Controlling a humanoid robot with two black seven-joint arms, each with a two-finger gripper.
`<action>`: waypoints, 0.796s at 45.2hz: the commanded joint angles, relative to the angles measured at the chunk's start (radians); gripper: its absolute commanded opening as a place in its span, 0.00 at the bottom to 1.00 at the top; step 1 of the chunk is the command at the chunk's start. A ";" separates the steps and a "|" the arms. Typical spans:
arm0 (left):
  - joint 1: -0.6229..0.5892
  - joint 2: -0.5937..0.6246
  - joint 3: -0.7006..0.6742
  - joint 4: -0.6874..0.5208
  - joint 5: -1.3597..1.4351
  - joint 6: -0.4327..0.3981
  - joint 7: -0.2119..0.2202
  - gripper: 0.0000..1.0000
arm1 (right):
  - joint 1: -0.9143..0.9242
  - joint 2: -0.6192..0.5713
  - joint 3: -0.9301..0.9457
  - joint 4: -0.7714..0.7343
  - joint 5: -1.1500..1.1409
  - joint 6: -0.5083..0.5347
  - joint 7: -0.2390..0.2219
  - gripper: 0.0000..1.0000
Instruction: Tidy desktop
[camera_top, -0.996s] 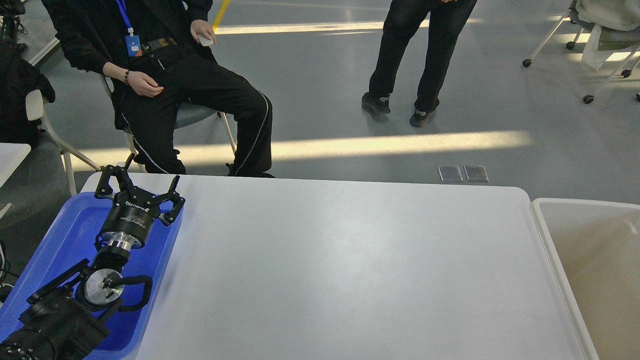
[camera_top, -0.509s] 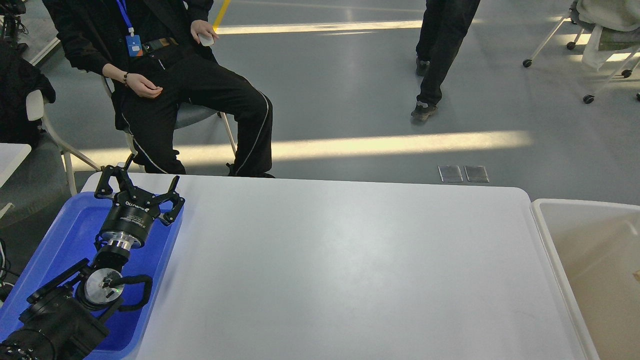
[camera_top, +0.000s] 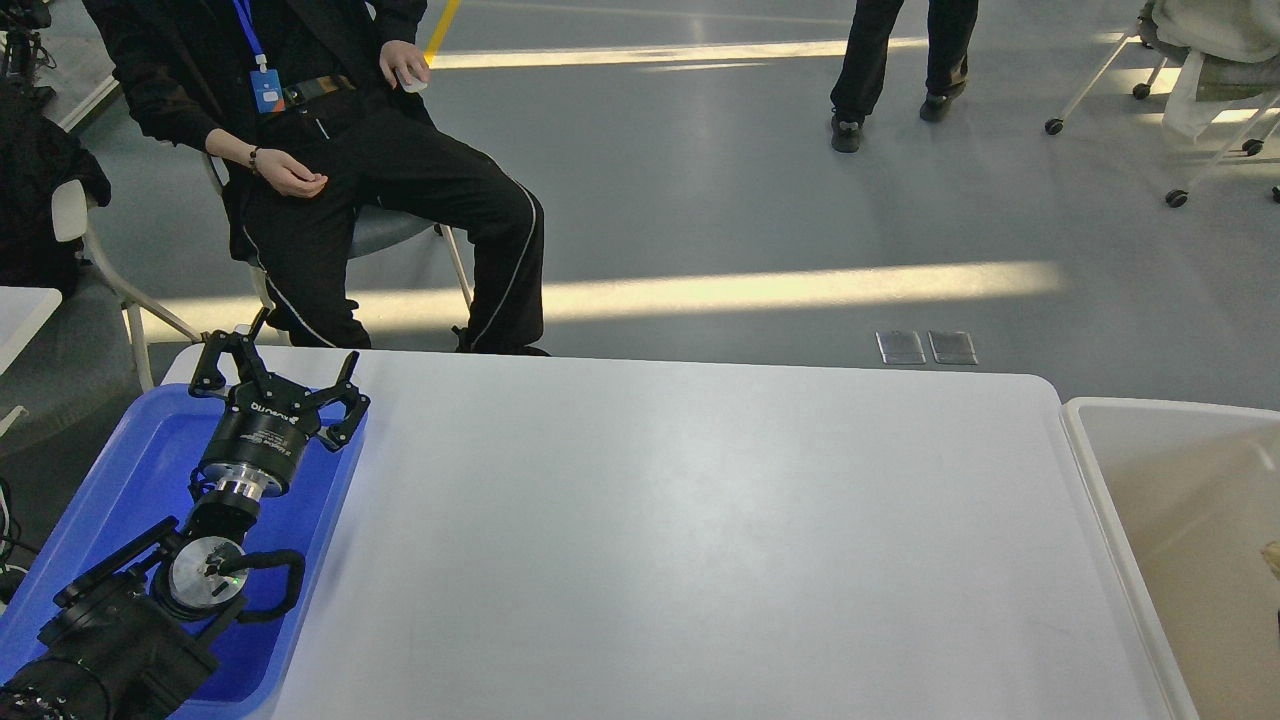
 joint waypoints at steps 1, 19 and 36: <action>0.000 0.000 0.000 0.000 0.000 0.000 0.000 1.00 | 0.003 -0.001 0.009 -0.001 0.000 0.003 0.000 0.91; 0.000 0.000 0.000 0.000 0.000 0.000 0.000 1.00 | 0.007 0.002 0.004 -0.003 -0.003 -0.006 0.004 0.99; 0.000 0.000 0.000 0.000 0.000 0.000 0.000 1.00 | 0.099 -0.013 -0.008 -0.004 -0.016 -0.002 0.006 1.00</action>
